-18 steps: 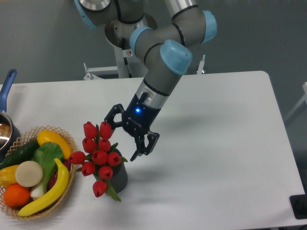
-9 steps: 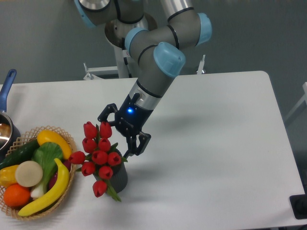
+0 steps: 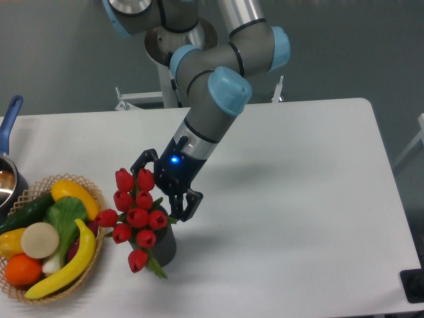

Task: Pick up the flowers from the vase
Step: 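Lower the open gripper around the tulip stems above the vase rim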

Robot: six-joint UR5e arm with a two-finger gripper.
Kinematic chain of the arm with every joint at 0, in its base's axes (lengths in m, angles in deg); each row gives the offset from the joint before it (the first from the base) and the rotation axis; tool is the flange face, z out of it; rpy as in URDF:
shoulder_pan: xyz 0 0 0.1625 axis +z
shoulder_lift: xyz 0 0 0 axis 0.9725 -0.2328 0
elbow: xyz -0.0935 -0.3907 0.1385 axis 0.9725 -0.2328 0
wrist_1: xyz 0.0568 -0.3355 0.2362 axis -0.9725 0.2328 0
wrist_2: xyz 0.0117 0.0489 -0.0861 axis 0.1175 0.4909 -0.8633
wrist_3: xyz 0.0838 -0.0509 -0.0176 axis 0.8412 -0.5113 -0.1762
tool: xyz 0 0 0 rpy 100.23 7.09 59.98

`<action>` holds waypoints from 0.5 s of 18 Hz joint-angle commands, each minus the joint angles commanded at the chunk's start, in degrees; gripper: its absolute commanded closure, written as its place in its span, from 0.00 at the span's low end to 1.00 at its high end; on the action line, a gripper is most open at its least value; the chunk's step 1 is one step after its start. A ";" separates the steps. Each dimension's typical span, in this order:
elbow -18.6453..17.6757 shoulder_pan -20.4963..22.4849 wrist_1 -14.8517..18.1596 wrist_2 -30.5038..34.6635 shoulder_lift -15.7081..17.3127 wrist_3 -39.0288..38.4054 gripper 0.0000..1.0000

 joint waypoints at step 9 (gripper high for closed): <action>1.32 -0.18 -0.09 -2.20 -1.15 0.00 0.00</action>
